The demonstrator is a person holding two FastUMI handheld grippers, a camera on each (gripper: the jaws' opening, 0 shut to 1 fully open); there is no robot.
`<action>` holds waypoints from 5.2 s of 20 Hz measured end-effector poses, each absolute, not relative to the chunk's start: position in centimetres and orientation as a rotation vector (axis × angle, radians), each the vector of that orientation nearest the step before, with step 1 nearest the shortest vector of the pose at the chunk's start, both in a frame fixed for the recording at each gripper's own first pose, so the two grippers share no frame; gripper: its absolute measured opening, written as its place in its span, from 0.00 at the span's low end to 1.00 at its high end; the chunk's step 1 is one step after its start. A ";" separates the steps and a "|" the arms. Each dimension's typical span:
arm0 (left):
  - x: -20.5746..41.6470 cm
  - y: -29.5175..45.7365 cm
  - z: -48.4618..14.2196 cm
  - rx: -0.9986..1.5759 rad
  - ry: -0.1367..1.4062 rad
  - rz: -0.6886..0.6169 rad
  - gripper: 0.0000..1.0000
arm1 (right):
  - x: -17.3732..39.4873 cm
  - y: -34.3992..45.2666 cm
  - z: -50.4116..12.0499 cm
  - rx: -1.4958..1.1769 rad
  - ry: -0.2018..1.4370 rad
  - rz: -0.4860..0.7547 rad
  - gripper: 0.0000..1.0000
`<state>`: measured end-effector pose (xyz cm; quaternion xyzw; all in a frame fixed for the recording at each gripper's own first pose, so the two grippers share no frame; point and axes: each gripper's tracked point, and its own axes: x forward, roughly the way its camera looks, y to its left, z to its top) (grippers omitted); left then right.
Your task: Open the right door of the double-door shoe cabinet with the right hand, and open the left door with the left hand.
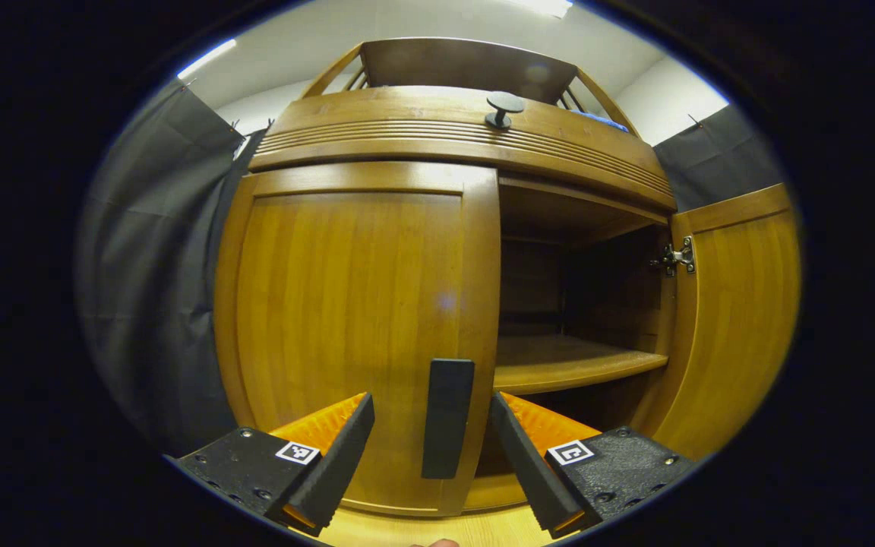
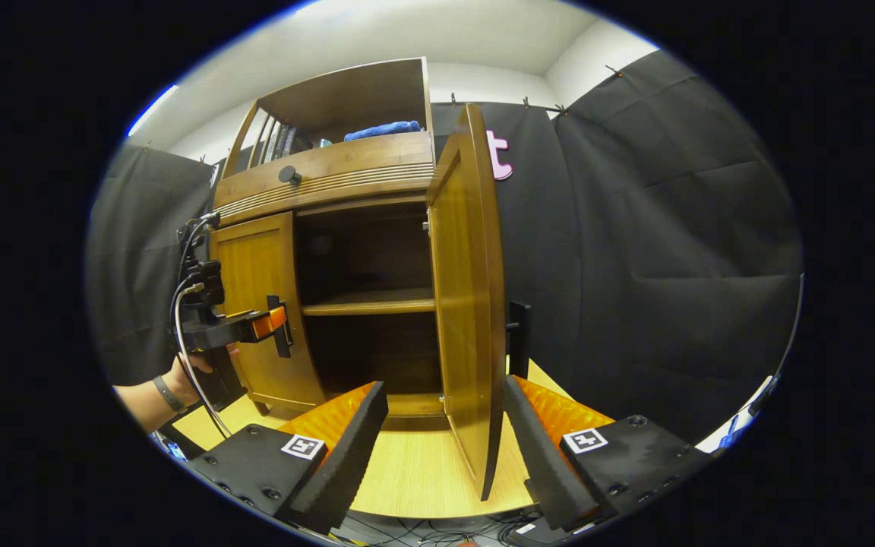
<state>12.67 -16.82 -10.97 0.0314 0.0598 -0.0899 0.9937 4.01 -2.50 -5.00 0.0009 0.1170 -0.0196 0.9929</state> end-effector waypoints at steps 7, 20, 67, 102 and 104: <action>15.7 -17.0 -13.1 0.087 0.120 -0.193 0.79 | 3.4 -2.4 -5.0 -0.026 0.233 -0.086 0.99; 13.7 -16.8 -12.6 0.101 0.189 -0.129 0.28 | 3.1 -2.5 -4.9 -0.068 0.236 -0.099 0.92; -1.0 12.3 -2.8 0.097 0.081 -0.191 0.09 | 3.9 12.0 -5.2 -0.084 0.210 -0.013 0.92; -7.0 -8.4 1.3 -0.164 0.018 -0.143 0.05 | 8.3 6.1 -5.3 -0.041 0.203 0.196 0.95; -6.9 -9.3 0.5 -0.143 0.019 -0.124 0.06 | 7.7 4.5 -5.3 -0.051 0.206 0.174 1.00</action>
